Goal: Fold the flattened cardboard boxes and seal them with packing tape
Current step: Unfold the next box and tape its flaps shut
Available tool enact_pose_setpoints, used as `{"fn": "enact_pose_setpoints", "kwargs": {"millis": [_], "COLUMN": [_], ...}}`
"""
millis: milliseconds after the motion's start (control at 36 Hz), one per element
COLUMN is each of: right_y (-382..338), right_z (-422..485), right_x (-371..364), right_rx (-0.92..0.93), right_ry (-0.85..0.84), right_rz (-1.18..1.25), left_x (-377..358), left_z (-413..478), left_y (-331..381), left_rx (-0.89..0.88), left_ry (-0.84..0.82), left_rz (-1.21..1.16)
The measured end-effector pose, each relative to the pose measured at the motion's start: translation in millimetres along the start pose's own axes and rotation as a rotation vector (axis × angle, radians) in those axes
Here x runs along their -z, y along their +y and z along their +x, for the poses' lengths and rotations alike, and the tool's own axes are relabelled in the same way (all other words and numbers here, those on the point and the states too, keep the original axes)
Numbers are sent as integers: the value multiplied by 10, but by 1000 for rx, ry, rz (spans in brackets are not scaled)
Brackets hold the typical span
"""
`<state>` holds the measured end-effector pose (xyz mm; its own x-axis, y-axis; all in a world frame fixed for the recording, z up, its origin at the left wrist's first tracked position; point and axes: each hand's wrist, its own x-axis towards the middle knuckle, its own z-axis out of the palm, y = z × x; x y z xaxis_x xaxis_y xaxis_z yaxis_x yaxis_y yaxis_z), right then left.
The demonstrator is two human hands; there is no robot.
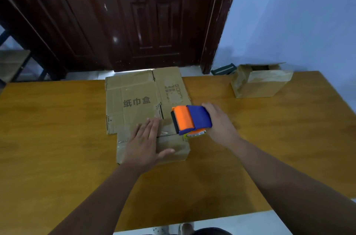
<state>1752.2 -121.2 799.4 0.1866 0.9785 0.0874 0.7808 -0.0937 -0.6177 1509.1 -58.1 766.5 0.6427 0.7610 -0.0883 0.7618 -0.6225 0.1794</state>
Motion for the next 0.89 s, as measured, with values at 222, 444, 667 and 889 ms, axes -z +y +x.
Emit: {"fn": "enact_pose_setpoints", "kwargs": {"millis": [222,444,667,889], "right_y": [-4,64,253,387], "right_z": [111,68,-27,-37], "right_x": [59,84,91,-21], "right_rx": [13,-3,-35,-70], "right_ry": [-35,-108,-189,-182], "right_rz": [-83,-207,-257,-140], "left_x": [-65,-119,-95,-97], "left_z": [50,83,90,80], "left_y": [-33,-44,-43,-44], "left_rx": [40,48,30,30], "left_ry": [2,-10,-23,-31], "left_rz": [16,36,30,36]}}
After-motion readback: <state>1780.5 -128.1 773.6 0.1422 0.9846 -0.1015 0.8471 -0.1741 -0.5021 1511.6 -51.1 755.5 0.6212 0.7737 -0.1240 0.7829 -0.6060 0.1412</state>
